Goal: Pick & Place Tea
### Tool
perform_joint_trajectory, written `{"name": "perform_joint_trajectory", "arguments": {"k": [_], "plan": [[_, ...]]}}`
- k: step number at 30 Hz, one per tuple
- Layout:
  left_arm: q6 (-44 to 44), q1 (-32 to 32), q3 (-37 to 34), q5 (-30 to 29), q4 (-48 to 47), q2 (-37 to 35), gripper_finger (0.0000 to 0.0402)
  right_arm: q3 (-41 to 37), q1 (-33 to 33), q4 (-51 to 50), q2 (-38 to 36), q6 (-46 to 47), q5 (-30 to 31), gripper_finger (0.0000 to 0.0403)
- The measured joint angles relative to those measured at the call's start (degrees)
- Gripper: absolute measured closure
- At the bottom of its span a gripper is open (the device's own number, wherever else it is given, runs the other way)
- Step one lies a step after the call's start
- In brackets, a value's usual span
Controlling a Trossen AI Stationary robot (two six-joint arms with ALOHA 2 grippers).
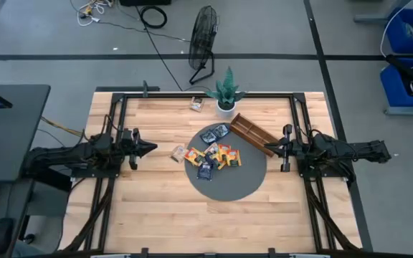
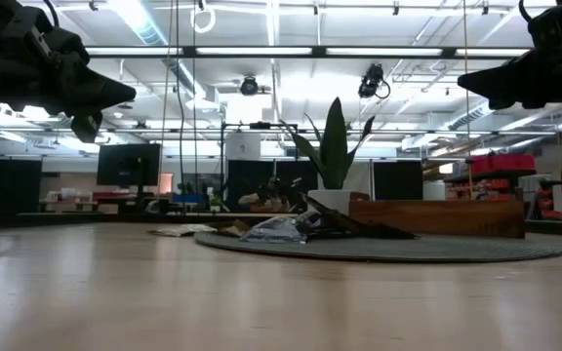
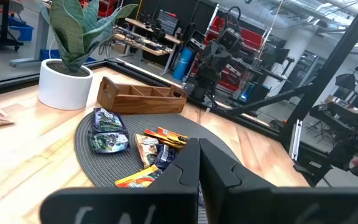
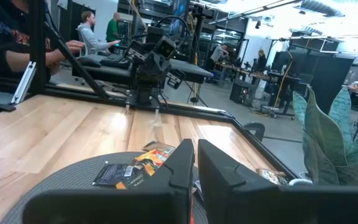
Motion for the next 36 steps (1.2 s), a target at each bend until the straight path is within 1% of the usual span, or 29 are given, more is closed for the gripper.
{"name": "perform_joint_trajectory", "arguments": {"k": [2,5,7,10,12,15,17,20,24,27,28,30,31,33,36], "plan": [[0.0,0.0,0.0,0.0,0.0,0.0,0.0399,0.0,0.0,0.0,0.0,0.9,0.0,0.0371],[-0.7,0.0,0.0,-0.1,2.2,0.0,0.0399,0.0,0.0,0.8,0.0,9.2,0.4,0.0371],[-0.8,0.0,0.0,-0.8,8.2,0.0,0.0399,0.0,0.0,2.2,0.0,15.3,1.5,0.0371],[1.3,0.0,0.2,-2.6,18.3,0.0,0.0399,0.0,0.0,6.7,0.0,22.5,5.5,0.0371],[4.1,0.0,2.3,-4.9,17.9,0.1,0.0399,0.0,0.0,11.3,0.0,25.5,6.7,0.0371],[7.3,0.0,7.8,-8.6,15.6,2.1,0.0399,0.0,0.0,17.8,0.1,26.6,7.7,0.0371],[8.8,0.0,11.9,-10.1,12.0,5.3,0.0399,0.4,-0.2,20.9,0.3,24.9,8.2,0.0371],[10.3,0.0,18.8,-11.9,8.7,11.9,0.0399,3.2,-0.2,20.8,1.0,22.9,10.0,0.0371],[10.5,0.1,29.1,-13.6,6.8,23.7,0.0399,9.8,-0.2,19.7,5.5,20.3,10.5,0.0371],[9.2,0.1,38.1,-13.6,2.9,32.3,0.0399,17.2,-0.2,15.9,10.9,20.2,9.9,0.0371],[8.7,0.0,41.0,-13.6,0.1,34.5,0.0399,19.7,-0.2,13.6,12.9,21.5,9.9,0.0371],[10.2,0.0,45.7,-14.9,-6.2,38.9,0.0399,24.4,-0.2,8.6,17.0,24.9,10.3,0.0371],[11.3,0.0,47.3,-16.4,-8.5,41.0,0.0399,26.5,-0.2,6.5,19.0,25.9,10.7,0.0371],[11.0,0.1,49.1,-19.1,-10.8,44.8,0.0394,30.1,-0.2,4.6,22.9,26.4,10.9,0.0371],[7.3,1.4,50.4,-20.8,-10.8,50.0,0.037,33.8,-0.2,3.8,27.8,25.5,10.7,0.037]]}}
